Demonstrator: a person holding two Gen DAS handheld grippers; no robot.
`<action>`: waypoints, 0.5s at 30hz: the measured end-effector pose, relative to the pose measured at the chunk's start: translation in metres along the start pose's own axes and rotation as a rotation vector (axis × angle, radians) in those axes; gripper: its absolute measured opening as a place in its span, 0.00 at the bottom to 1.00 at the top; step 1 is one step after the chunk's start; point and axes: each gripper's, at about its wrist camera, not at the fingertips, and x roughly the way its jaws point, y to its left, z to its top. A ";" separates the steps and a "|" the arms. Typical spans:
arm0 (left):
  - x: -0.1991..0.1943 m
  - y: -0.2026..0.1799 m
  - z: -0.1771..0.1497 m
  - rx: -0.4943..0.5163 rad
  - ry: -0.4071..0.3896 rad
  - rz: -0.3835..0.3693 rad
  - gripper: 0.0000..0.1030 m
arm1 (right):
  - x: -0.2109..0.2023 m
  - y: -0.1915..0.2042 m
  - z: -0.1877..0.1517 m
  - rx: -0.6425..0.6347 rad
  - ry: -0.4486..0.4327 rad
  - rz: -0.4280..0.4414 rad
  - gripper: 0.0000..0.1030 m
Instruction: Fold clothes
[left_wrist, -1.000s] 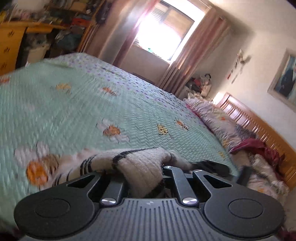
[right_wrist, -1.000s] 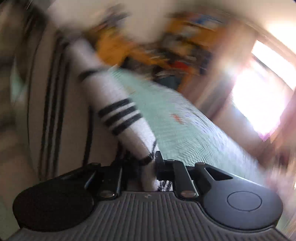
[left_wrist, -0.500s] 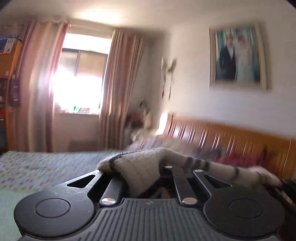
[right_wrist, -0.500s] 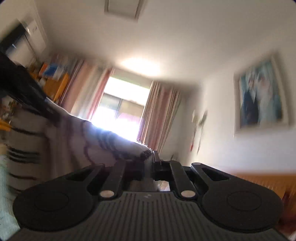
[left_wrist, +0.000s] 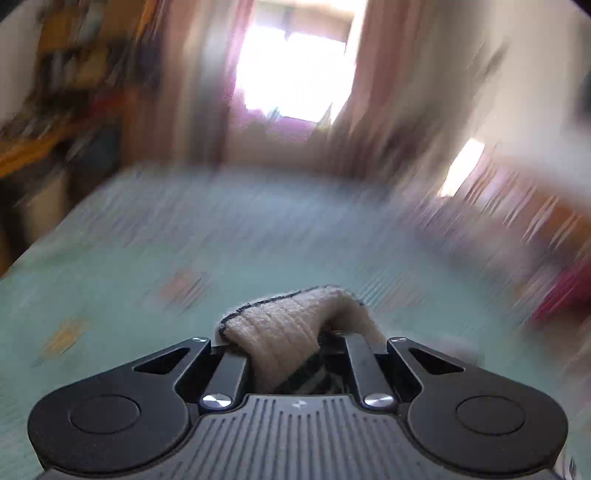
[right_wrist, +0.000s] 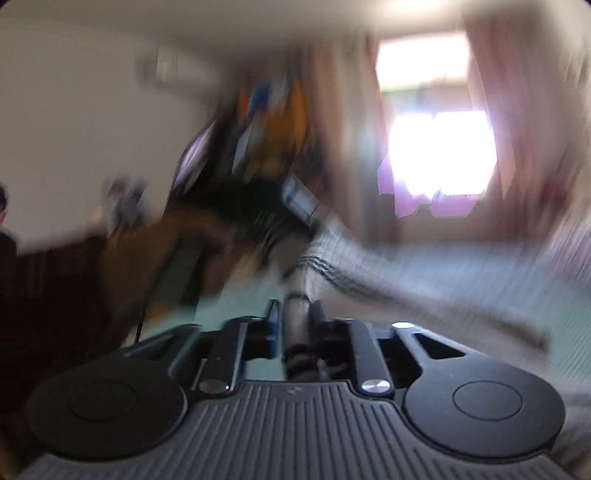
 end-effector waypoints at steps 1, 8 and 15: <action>0.021 0.031 -0.023 -0.016 0.103 0.040 0.12 | 0.026 0.012 -0.027 0.058 0.085 0.086 0.28; 0.014 0.160 -0.165 -0.208 0.197 0.048 0.37 | 0.046 0.061 -0.126 0.190 0.371 0.354 0.32; -0.010 0.164 -0.170 -0.165 0.149 0.183 0.75 | -0.021 0.013 -0.140 -0.011 0.305 -0.029 0.61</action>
